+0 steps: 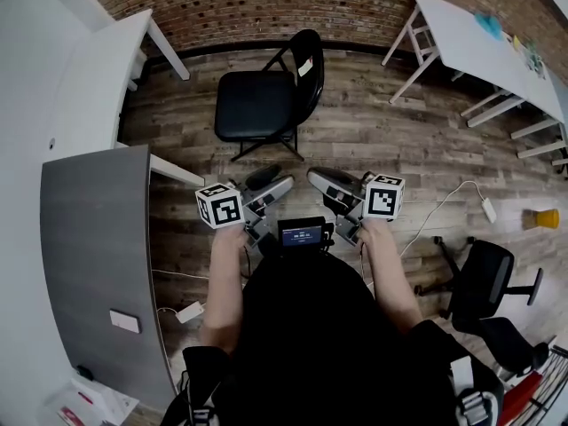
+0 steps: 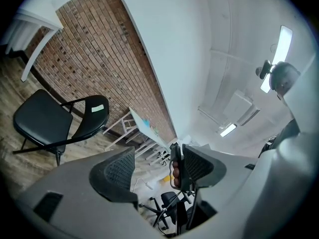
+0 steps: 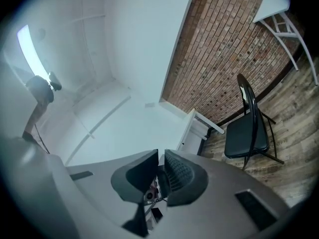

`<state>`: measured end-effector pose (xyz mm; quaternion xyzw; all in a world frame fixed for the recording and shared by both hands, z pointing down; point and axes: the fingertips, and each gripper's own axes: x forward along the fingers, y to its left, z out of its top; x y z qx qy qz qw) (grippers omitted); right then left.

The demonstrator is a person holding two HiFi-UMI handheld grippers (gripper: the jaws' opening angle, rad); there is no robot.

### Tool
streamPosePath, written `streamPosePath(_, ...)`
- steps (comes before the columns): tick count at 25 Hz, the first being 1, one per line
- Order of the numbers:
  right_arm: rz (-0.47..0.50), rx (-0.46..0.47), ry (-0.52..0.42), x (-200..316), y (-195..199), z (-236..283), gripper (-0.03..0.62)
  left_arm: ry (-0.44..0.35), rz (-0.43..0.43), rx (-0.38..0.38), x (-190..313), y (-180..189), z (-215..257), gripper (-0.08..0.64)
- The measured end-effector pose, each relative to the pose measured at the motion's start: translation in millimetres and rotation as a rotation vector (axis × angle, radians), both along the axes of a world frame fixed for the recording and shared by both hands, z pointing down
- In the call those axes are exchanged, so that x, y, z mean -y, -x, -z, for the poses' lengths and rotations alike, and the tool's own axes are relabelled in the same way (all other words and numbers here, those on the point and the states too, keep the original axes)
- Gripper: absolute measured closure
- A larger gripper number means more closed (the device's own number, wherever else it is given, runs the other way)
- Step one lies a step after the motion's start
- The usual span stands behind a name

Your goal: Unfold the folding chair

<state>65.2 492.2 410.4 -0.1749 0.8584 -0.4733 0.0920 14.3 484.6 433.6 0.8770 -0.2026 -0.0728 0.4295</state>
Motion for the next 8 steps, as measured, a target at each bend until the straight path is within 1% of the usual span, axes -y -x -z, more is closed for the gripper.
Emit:
streamPosePath(3, -0.007, -0.006, 0.007, 2.8, 10.9, -4.4, 0.543, 0.001, -0.007, -0.008, 3.6, 10.4, -2.8, 0.222)
streamPosePath(8, -0.015, -0.005, 0.012, -2.9, 11.1, -9.6, 0.543, 0.004, -0.009, -0.005, -0.8, 13.7, -8.0, 0.222)
